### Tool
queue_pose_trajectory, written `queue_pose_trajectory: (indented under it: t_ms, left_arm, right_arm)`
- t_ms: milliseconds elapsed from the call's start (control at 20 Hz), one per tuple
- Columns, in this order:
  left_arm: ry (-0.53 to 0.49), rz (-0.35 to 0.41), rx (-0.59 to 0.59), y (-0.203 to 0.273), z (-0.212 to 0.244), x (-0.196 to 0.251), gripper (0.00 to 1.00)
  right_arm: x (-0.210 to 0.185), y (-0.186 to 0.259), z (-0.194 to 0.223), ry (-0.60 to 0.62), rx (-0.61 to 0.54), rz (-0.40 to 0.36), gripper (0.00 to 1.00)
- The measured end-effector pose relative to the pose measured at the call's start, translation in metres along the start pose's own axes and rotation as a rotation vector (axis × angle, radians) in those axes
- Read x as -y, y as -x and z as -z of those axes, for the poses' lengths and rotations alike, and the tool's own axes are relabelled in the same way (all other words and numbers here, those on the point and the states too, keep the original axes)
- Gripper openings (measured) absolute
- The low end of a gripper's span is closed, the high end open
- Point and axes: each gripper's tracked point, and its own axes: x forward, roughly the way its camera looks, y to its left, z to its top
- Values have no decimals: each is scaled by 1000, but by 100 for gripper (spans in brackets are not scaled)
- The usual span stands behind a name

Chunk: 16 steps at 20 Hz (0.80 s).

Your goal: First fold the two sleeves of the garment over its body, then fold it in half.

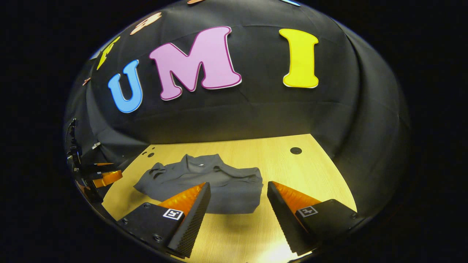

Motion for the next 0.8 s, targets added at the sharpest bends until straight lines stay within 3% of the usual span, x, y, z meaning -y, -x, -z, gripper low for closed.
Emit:
queue_pose_trajectory:
  t_ms: [400,800]
  left_arm:
    - [57,3,-27,57,40,27,97]
    - [88,-74,-65,73,60,28,97]
  right_arm:
    - [-17,45,42,-44,-33,-18,97]
    - [-22,61,65,-45,-90,-88,97]
